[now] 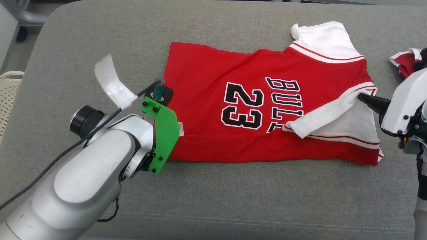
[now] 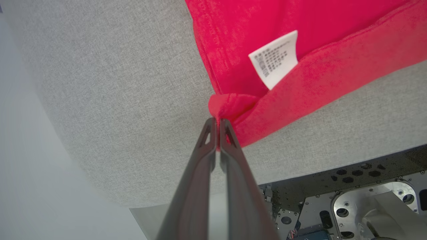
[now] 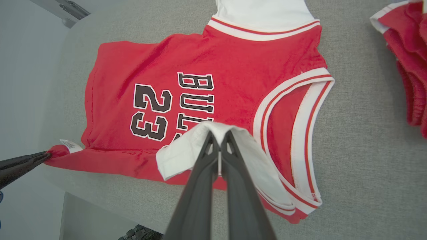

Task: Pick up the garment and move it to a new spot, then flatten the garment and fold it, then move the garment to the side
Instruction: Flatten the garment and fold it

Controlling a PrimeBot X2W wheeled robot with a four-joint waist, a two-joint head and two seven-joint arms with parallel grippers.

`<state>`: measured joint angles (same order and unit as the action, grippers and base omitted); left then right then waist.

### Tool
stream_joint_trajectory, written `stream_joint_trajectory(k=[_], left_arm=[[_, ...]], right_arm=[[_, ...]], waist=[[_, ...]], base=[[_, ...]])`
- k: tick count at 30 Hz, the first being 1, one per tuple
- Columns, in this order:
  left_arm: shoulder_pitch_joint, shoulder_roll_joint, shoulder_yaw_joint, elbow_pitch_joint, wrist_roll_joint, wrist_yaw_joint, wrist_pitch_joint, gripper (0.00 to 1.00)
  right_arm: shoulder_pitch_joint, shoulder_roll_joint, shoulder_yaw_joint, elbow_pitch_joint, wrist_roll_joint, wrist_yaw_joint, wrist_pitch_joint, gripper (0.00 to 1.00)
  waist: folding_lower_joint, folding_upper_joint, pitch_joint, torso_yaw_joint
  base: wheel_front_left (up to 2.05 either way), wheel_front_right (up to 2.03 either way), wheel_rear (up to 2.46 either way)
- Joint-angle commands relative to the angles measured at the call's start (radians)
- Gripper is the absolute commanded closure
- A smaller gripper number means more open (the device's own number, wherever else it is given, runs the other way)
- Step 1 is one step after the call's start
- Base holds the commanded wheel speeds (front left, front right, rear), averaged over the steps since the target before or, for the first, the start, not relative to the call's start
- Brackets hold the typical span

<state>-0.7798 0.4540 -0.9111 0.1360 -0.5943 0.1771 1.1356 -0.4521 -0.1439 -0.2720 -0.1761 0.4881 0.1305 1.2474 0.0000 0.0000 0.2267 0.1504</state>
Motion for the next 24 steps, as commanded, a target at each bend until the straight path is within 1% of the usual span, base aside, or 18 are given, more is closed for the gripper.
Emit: stream_joint_trajectory(k=[1,5,9,14,24], left_arm=[[-0.042,-0.018,0.002,0.017,-0.001,-0.001,0.016,1.0],[-0.101,-0.049,0.002,0.059,0.009,-0.016,0.016,1.0],[-0.154,-0.079,-0.005,0.129,0.032,-0.028,-0.02,1.0],[-0.178,-0.094,-0.009,0.197,0.046,-0.035,-0.054,1.0],[-0.207,-0.097,-0.016,0.287,0.087,-0.002,-0.09,1.0]], right_arm=[[-0.022,-0.001,0.006,0.026,-0.016,0.0,-0.023,1.0],[-0.053,-0.008,0.034,0.085,-0.029,0.0,-0.07,1.0],[-0.078,-0.01,0.062,0.136,-0.042,0.0,-0.118,1.0],[-0.093,-0.022,0.082,0.158,-0.055,0.0,-0.152,1.0],[-0.121,-0.015,0.053,0.146,-0.038,0.0,-0.192,1.0]], waist=[[0.0,0.0,0.014,-0.004],[0.0,0.0,0.033,-0.017],[0.0,0.0,0.054,-0.037],[0.0,0.0,0.074,-0.059],[0.0,0.0,0.102,-0.076]], base=[[0.0,0.0,0.0],[0.0,0.0,0.0],[0.0,0.0,0.0],[0.0,0.0,0.0],[0.0,0.0,0.0]])
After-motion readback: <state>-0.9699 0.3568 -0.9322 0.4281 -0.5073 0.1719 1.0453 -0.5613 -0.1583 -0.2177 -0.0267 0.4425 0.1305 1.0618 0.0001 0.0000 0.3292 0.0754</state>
